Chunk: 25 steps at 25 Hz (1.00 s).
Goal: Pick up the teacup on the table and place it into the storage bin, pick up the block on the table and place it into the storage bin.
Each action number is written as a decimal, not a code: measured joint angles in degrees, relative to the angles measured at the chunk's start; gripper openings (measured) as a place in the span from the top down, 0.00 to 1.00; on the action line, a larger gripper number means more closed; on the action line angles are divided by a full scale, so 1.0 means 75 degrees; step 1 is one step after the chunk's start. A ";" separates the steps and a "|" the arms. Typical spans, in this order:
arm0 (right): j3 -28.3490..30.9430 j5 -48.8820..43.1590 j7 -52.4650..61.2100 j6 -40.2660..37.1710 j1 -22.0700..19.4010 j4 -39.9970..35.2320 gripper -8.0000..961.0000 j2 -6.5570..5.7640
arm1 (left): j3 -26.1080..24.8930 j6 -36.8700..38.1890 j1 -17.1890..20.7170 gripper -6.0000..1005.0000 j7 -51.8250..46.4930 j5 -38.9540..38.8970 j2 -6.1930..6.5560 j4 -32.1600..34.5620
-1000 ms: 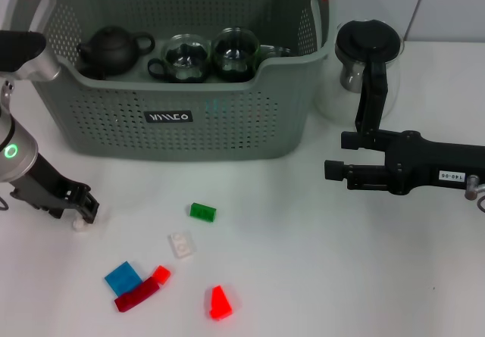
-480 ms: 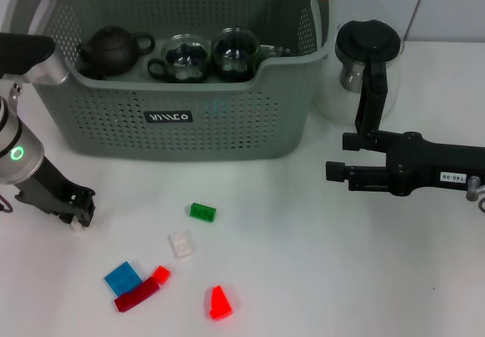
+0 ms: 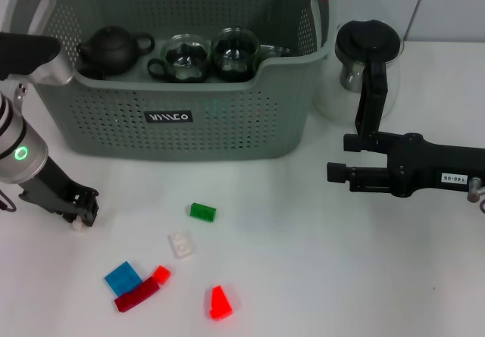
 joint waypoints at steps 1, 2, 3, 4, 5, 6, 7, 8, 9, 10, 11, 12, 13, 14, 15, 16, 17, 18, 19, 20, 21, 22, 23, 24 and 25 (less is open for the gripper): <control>0.0000 0.0000 0.0001 0.0000 -0.0001 0.0003 0.08 0.0000 | 0.0034 0.0003 -0.0004 0.73 0.0001 0.0000 -0.0002 0.0008; 0.0000 0.0000 0.0001 -0.0001 -0.0001 0.0005 0.08 0.0001 | 0.0069 0.0011 -0.0006 0.73 -0.0001 0.0000 -0.0005 0.0014; 0.0000 0.0000 0.0000 -0.0003 -0.0002 0.0009 0.08 0.0000 | 0.0115 0.0013 -0.0008 0.73 -0.0008 0.0000 -0.0008 0.0017; 0.0000 0.0000 0.0000 -0.0007 -0.0002 0.0012 0.08 0.0001 | 0.0159 0.0015 -0.0012 0.73 -0.0018 0.0000 -0.0012 0.0019; 0.0000 0.0000 0.0000 -0.0013 -0.0002 0.0014 0.08 0.0001 | 0.0183 0.0015 -0.0016 0.74 -0.0026 0.0000 -0.0014 0.0023; 0.0001 0.0000 0.0000 -0.0016 -0.0003 0.0016 0.08 0.0001 | 0.0201 0.0018 -0.0021 0.74 -0.0028 0.0000 -0.0016 0.0025; 0.0001 0.0000 0.0000 -0.0019 -0.0002 0.0019 0.08 0.0001 | 0.0224 0.0024 -0.0027 0.75 -0.0031 0.0000 -0.0019 0.0026; 0.0000 -0.0001 0.0000 -0.0022 -0.0003 0.0027 0.08 0.0001 | 0.0251 0.0033 -0.0034 0.75 -0.0038 0.0000 -0.0019 0.0026; 0.0000 -0.0002 0.0000 -0.0023 -0.0003 0.0042 0.08 0.0001 | 0.0261 0.0039 -0.0039 0.76 -0.0041 0.0000 -0.0021 0.0027; 0.0000 -0.0004 0.0000 -0.0023 -0.0003 0.0055 0.08 0.0001 | 0.0266 0.0047 -0.0042 0.79 -0.0042 0.0000 -0.0022 0.0036; 0.0001 -0.0006 0.0000 -0.0023 -0.0003 0.0068 0.08 0.0000 | 0.0267 0.0052 -0.0043 0.81 -0.0043 0.0000 -0.0022 0.0055; 0.0000 -0.0007 0.0000 -0.0023 -0.0003 0.0076 0.08 -0.0002 | 0.0266 0.0078 -0.0043 0.84 -0.0039 0.0000 -0.0022 0.0095; 0.0001 -0.0008 0.0000 -0.0021 -0.0003 0.0079 0.08 -0.0004 | 0.0267 0.0106 -0.0044 0.84 -0.0029 0.0000 -0.0022 0.0154; 0.0000 -0.0009 0.0000 -0.0019 -0.0003 0.0079 0.08 -0.0005 | 0.0265 0.0218 -0.0042 0.84 0.0047 -0.0001 -0.0022 0.0297; 0.0001 -0.0011 0.0000 -0.0017 -0.0003 0.0079 0.08 -0.0007 | 0.0246 0.0372 -0.0030 0.84 0.0160 -0.0005 -0.0023 0.0459; 0.0001 -0.0012 0.0001 -0.0018 -0.0002 0.0079 0.08 -0.0007 | 0.0193 0.0589 -0.0020 0.84 0.0342 -0.0006 -0.0023 0.0729; 0.0008 -0.0013 0.0004 -0.0024 -0.0003 0.0079 0.08 -0.0008 | 0.0084 0.0886 -0.0002 0.84 0.0599 -0.0023 -0.0033 0.1084; 0.0019 -0.0013 0.0007 -0.0032 -0.0003 0.0079 0.08 -0.0008 | -0.0027 0.1154 0.0011 0.84 0.0842 -0.0044 -0.0043 0.1386; 0.0031 -0.0013 0.0008 -0.0041 -0.0003 0.0079 0.08 -0.0009 | -0.0254 0.1519 0.0013 0.84 0.1211 -0.0114 -0.0049 0.1802; 0.0039 -0.0013 0.0010 -0.0046 -0.0003 0.0079 0.08 -0.0010 | -0.0488 0.1863 0.0017 0.84 0.1592 -0.0217 -0.0067 0.2098; 0.0045 -0.0013 0.0019 -0.0048 -0.0003 0.0079 0.08 -0.0010 | -0.0746 0.2161 0.0007 0.84 0.1965 -0.0314 -0.0076 0.2395; 0.0046 -0.0013 0.0040 -0.0047 -0.0002 0.0079 0.08 -0.0011 | -0.1097 0.2590 -0.0001 0.84 0.2521 -0.0524 -0.0111 0.2749; 0.0047 -0.0013 0.0059 -0.0041 -0.0003 0.0079 0.08 -0.0011 | -0.1485 0.3061 -0.0023 0.84 0.3134 -0.0804 -0.0141 0.3121; 0.0051 -0.0013 0.0078 -0.0034 -0.0002 0.0078 0.08 -0.0011 | -0.1785 0.3499 -0.0045 0.84 0.3645 -0.1104 -0.0165 0.3416; 0.0053 -0.0013 0.0085 -0.0023 -0.0002 0.0078 0.08 -0.0011 | -0.1971 0.3786 -0.0063 0.84 0.3957 -0.1350 -0.0169 0.3600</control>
